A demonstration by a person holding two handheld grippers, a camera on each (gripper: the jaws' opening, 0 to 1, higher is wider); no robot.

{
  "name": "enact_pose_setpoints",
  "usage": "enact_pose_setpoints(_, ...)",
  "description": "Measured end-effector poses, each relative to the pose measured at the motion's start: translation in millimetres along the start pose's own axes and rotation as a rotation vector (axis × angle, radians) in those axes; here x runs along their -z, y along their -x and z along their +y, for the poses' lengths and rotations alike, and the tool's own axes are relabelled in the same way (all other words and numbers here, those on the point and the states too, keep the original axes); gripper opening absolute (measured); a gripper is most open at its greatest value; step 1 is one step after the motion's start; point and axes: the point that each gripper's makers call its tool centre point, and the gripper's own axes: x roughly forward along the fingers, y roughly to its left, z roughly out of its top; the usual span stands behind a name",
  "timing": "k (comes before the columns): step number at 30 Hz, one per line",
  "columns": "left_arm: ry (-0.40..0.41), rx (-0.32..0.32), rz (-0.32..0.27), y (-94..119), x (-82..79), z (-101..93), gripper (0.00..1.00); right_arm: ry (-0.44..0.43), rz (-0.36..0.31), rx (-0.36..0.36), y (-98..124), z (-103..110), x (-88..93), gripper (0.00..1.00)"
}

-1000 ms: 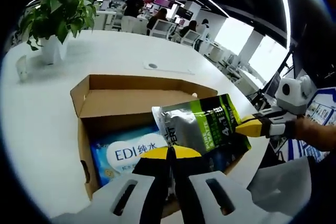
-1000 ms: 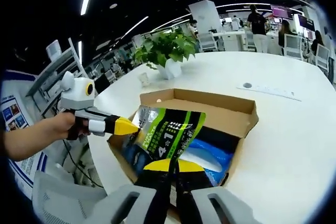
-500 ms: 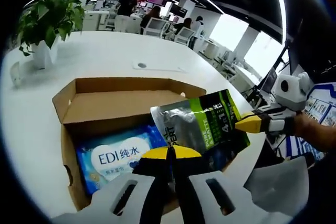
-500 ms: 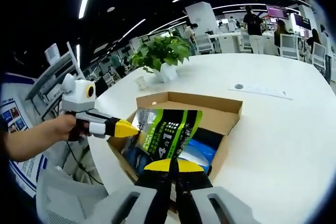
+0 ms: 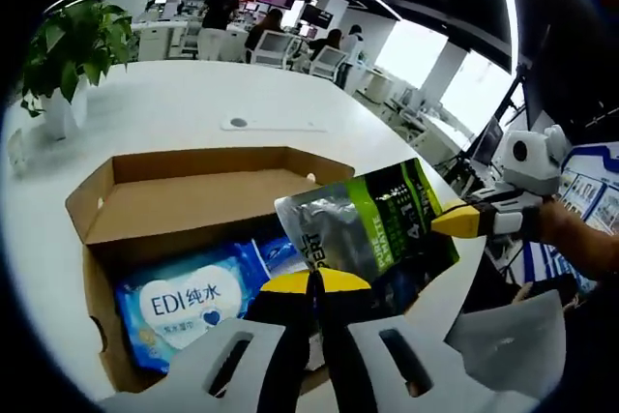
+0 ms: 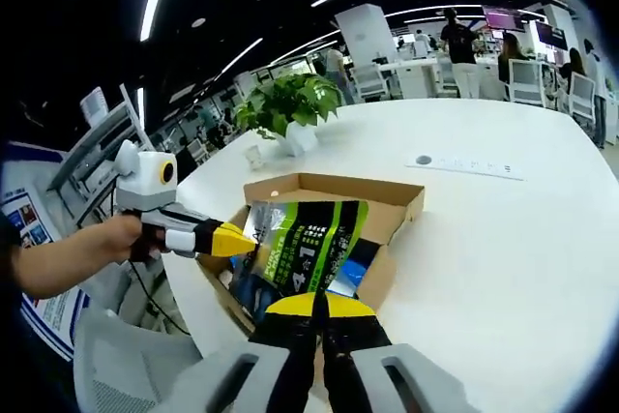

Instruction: Operate the shoe box by opening the lid, removing the specified soft item, and placing it in the target area until the item is outside and the box remains undamaged.

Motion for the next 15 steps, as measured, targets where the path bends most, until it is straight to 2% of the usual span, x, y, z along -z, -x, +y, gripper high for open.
enact_pose_setpoints(15, -0.026, 0.029, 0.014, -22.2, -7.4, -29.0, 0.0, -0.006, 0.006, 0.027, 22.3, -24.8, 3.7, 0.0)
